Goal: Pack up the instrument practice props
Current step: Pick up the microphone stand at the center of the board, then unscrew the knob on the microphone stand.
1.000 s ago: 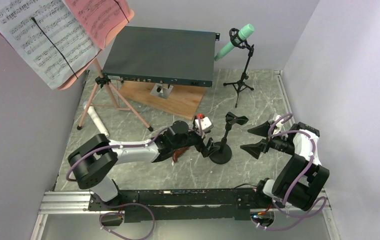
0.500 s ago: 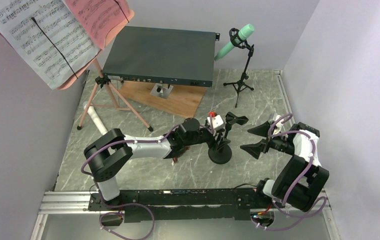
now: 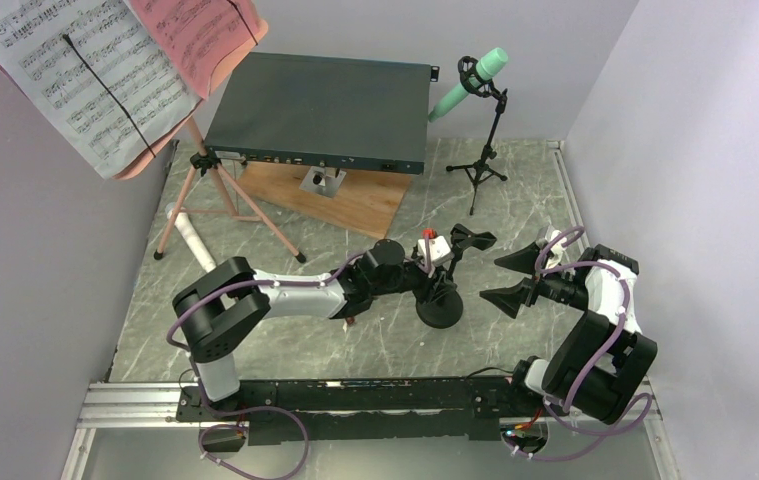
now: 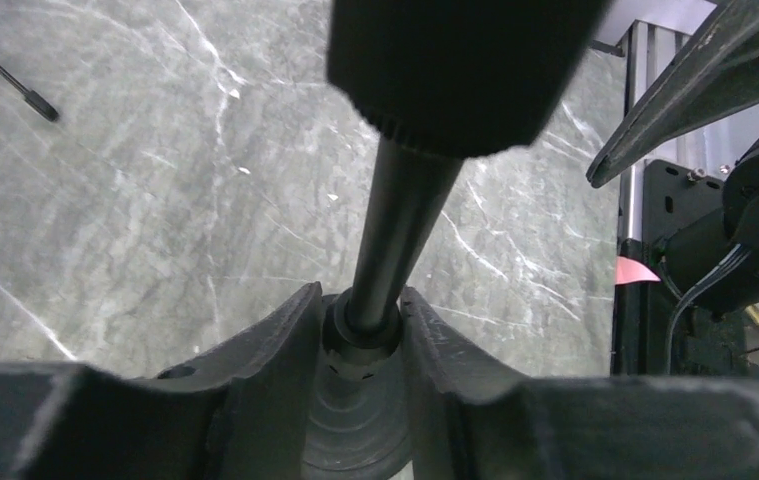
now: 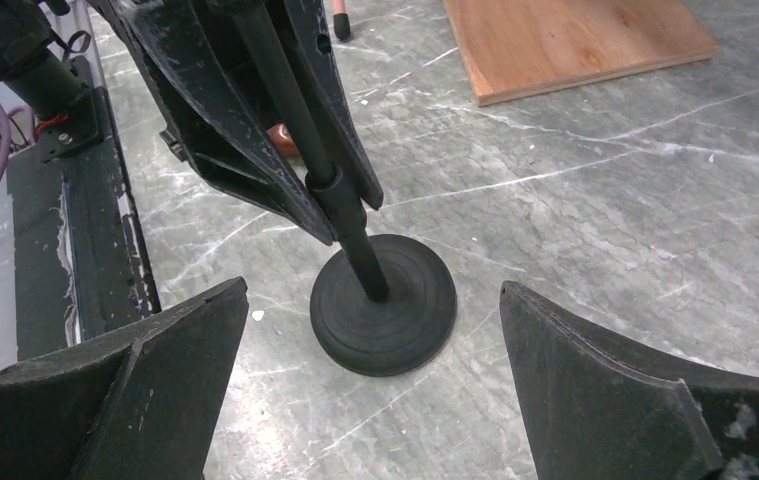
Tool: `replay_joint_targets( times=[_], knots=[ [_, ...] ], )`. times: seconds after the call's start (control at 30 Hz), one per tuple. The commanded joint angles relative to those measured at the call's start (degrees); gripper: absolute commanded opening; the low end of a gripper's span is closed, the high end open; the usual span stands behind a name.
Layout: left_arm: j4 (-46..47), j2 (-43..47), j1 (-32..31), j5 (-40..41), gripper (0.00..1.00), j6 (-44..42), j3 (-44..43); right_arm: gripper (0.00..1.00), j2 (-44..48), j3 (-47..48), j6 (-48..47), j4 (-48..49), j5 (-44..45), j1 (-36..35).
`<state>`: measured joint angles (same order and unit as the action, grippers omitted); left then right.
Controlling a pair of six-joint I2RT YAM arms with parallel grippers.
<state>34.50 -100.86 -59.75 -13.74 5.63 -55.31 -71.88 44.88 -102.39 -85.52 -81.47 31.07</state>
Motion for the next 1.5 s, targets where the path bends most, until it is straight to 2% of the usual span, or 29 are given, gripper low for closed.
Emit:
replay_joint_targets(
  times=[0.0, 0.1, 0.27, 0.43, 0.67, 1.07, 1.27, 1.33, 1.4, 1.47],
  knots=[
    [-0.3, -1.0, -0.5, -1.6, 0.31, 1.1, -3.1, 1.00, 0.7, 1.2, -1.2, -0.4, -1.0, -0.2],
    [-0.6, 0.4, -0.6, 0.8, 0.00, 3.1, -3.4, 1.00, 0.4, 1.1, -1.4, -0.4, -0.3, -0.2],
    [-2.5, 7.0, -0.6, 8.4, 0.00, 10.9, -2.9, 0.98, 0.0, 0.9, -0.4, -0.4, -0.3, -2.1],
    [-2.9, 11.6, -0.5, 11.3, 0.00, 19.7, -3.6, 0.97, 0.7, 0.8, 1.5, 0.0, -0.7, -12.0],
    [0.9, 11.9, -0.8, 13.6, 0.00, 29.6, -4.7, 0.94, 0.6, 0.7, 9.6, 4.7, -2.4, -17.3],
    [-9.5, 6.9, -5.7, 25.2, 0.00, 33.5, -15.2, 0.62, 1.5, -0.1, 30.0, 20.0, -2.3, -19.0],
    [-12.3, 6.4, -6.4, 26.5, 0.00, 33.5, -16.9, 0.47, 1.6, 0.3, 34.0, 22.4, -1.7, -19.1],
    [-12.4, 6.6, -6.5, 26.9, 0.00, 33.4, -16.7, 0.38, 1.6, 0.5, 34.7, 22.8, -1.5, -19.1],
    [-12.4, 6.8, -6.5, 27.0, 0.00, 33.3, -16.5, 0.22, 1.7, 0.6, 35.4, 23.2, -1.5, -19.1],
    [-12.0, 6.9, -6.5, 27.1, 0.00, 33.2, -16.5, 0.11, 1.6, 0.6, 35.7, 23.1, -1.6, -19.2]
  ],
)
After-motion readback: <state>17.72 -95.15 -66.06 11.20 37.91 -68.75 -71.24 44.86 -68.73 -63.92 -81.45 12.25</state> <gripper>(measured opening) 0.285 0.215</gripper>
